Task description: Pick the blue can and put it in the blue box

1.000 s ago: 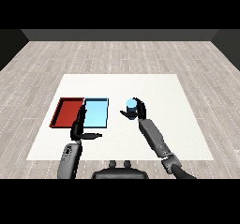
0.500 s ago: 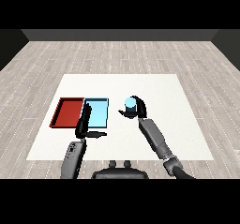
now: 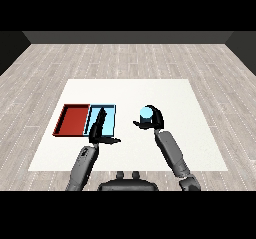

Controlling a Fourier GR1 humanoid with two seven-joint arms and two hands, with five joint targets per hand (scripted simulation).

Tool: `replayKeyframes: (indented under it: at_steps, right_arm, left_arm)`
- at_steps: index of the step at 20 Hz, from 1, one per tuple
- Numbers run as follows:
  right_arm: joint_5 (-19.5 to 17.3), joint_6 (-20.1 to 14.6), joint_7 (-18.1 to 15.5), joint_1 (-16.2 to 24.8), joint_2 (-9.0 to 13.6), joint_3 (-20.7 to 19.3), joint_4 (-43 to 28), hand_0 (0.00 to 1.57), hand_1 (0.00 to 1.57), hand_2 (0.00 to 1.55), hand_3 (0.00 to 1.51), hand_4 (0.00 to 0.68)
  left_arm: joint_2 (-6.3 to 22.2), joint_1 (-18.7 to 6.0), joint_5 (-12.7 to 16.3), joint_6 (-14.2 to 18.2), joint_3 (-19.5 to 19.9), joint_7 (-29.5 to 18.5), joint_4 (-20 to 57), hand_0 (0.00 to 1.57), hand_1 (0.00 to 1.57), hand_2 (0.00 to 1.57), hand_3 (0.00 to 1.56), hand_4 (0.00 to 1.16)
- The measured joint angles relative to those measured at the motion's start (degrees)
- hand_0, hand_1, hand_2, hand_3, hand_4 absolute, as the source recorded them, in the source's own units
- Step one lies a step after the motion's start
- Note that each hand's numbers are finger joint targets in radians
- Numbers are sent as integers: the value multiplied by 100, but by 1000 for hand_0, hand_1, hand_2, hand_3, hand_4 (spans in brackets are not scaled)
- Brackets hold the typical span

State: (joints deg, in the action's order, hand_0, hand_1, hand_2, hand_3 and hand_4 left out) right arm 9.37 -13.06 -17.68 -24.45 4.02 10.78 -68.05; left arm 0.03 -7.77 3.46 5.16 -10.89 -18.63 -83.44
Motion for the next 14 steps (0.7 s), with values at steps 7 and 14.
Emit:
replayKeyframes:
  at_steps: [7,14]
  right_arm:
    - [-285,83,283,176,-80,17,-536,1447,1447,1472,1389,576]
    - [-245,-112,233,-30,-329,247,-438,1443,1443,1462,1368,551]
  left_arm:
    - [-2,-126,208,401,-645,193,-153,0,0,0,0,0]
    - [1,-682,360,603,-823,64,540,0,0,0,0,0]
